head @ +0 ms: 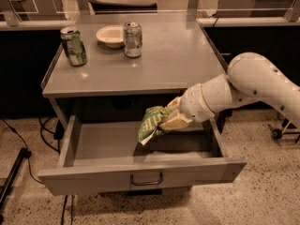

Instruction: Place green jalapeno chip bag into top drawer

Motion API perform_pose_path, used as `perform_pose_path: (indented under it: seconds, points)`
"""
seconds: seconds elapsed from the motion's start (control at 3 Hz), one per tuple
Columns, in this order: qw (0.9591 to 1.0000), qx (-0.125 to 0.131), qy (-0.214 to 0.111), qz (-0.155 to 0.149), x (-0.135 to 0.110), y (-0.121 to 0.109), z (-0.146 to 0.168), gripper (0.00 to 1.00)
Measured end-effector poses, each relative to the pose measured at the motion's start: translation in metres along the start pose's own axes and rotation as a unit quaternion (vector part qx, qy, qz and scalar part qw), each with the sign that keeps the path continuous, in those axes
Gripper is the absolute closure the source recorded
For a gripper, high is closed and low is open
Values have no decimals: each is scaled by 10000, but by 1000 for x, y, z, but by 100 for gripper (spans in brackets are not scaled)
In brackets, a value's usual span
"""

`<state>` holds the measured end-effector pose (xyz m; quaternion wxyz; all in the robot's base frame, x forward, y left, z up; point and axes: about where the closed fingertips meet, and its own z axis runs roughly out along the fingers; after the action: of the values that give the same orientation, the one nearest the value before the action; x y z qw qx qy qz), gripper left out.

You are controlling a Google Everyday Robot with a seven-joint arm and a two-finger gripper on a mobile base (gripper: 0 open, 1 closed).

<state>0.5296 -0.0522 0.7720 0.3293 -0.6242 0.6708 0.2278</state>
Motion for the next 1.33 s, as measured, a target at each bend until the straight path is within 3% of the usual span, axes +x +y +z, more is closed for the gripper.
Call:
perform_pose_path:
  seconds: [0.67,1.33]
  points:
    - [9999,31,19,-98,2,-1,4,100]
    - [9980,268,62,-569,5,-8,22,100]
